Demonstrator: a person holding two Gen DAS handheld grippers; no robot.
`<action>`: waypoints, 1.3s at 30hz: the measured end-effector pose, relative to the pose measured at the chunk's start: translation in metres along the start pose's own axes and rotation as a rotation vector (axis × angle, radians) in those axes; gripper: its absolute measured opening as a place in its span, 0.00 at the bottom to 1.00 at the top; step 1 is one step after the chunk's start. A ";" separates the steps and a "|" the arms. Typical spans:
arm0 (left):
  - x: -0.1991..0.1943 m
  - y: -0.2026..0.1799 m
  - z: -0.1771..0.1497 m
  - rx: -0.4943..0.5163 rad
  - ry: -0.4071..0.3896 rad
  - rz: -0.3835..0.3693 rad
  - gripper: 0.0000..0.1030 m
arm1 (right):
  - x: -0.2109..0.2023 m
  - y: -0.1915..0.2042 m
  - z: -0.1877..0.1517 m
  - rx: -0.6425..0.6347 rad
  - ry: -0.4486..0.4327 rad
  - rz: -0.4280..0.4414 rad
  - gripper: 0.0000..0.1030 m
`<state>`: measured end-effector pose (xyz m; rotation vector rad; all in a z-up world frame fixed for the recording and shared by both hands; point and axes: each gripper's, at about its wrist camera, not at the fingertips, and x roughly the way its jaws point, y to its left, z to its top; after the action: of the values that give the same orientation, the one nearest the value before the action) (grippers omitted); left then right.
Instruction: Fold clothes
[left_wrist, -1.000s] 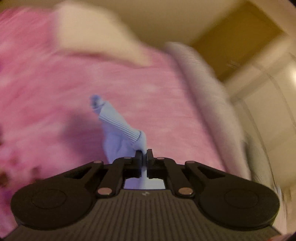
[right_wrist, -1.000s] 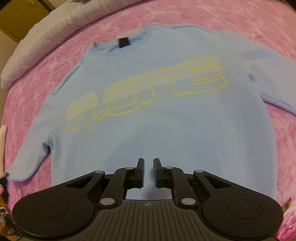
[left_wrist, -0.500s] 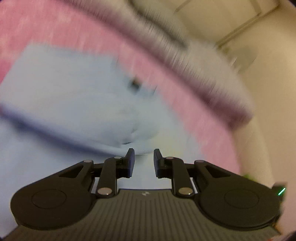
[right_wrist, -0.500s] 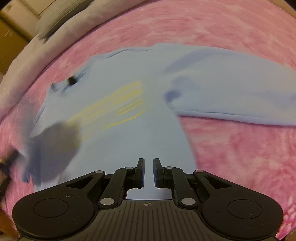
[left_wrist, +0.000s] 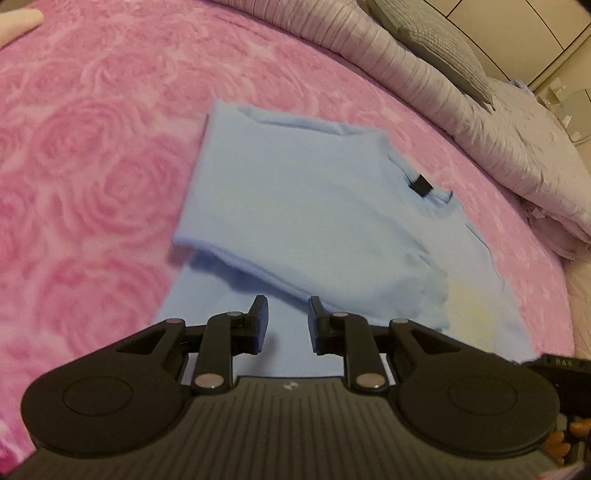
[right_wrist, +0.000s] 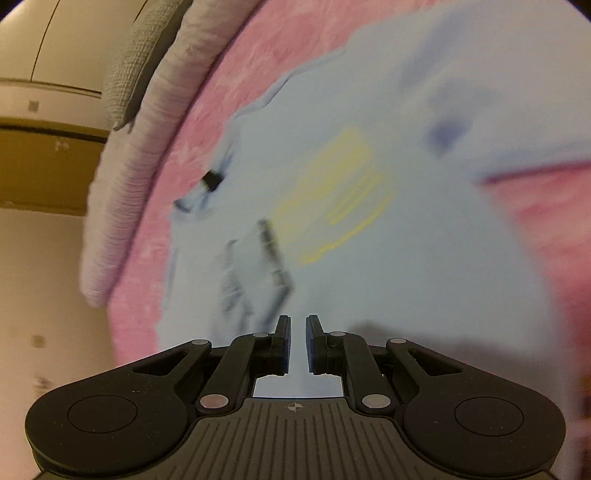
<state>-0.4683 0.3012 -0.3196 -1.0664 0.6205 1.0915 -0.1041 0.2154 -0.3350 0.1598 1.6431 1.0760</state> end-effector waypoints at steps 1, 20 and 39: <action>0.000 0.002 0.003 0.002 -0.001 0.002 0.17 | 0.011 0.003 0.000 0.019 0.008 0.019 0.11; 0.016 0.042 0.026 -0.045 0.009 -0.034 0.17 | 0.087 0.013 0.001 0.123 -0.077 0.010 0.11; 0.014 0.045 0.022 -0.048 0.009 -0.035 0.17 | 0.093 0.020 0.005 0.142 -0.114 -0.043 0.09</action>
<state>-0.5070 0.3302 -0.3395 -1.1200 0.5831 1.0758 -0.1433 0.2846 -0.3866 0.2728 1.6124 0.9011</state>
